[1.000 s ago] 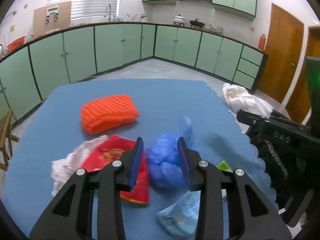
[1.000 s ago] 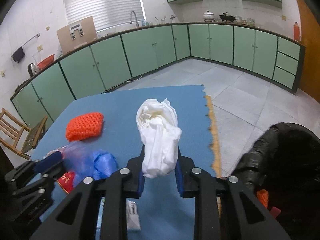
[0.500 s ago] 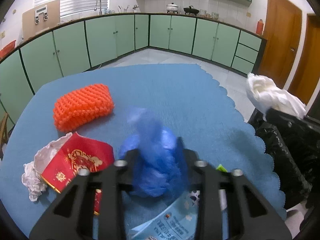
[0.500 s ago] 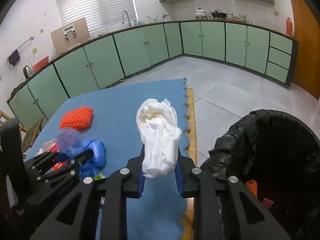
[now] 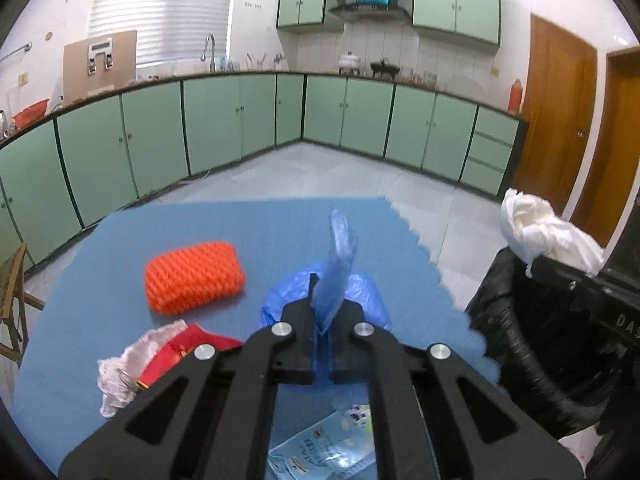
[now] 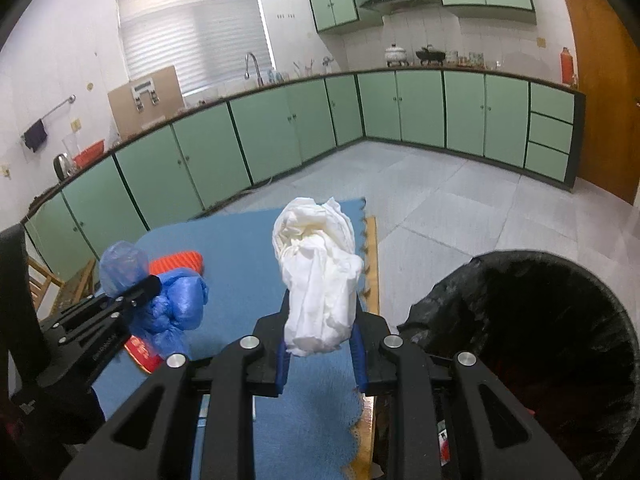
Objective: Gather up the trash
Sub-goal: 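Carry the tissue and blue bag over the bin and open both tools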
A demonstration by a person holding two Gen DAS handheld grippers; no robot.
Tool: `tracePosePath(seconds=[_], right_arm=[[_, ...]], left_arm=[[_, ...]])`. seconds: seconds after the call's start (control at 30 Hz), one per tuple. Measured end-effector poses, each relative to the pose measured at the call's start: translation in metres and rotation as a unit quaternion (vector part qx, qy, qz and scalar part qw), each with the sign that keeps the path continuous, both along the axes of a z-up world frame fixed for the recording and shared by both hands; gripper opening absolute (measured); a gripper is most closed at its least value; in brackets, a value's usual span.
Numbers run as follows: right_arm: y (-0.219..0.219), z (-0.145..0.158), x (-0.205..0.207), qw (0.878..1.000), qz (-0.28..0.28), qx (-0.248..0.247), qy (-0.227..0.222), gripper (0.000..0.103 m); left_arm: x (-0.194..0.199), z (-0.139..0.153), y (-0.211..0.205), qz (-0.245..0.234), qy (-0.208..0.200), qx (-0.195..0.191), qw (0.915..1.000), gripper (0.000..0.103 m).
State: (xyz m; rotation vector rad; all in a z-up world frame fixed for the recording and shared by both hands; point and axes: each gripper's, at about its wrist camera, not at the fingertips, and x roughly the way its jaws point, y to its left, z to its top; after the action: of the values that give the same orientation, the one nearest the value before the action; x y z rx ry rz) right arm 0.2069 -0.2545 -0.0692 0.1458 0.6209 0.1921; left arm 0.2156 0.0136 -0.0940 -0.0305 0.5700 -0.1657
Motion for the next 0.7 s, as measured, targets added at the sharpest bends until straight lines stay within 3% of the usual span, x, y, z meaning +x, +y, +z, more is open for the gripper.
tracePosePath(seconds=[0.3,0.7], right_arm=[[-0.025,0.035,-0.034,0.999,-0.019,0.009,-0.033,0.025],[-0.071,0.045,-0.081,0.997,-0.065,-0.009,-0.044,0.025]], left_arm=[[-0.029,0.047,-0.028,-0.032,-0.045,-0.012,0.9984,0.001],[-0.062,0.054,-0.094,-0.091,-0.058,-0.023,0.9939,0.001]])
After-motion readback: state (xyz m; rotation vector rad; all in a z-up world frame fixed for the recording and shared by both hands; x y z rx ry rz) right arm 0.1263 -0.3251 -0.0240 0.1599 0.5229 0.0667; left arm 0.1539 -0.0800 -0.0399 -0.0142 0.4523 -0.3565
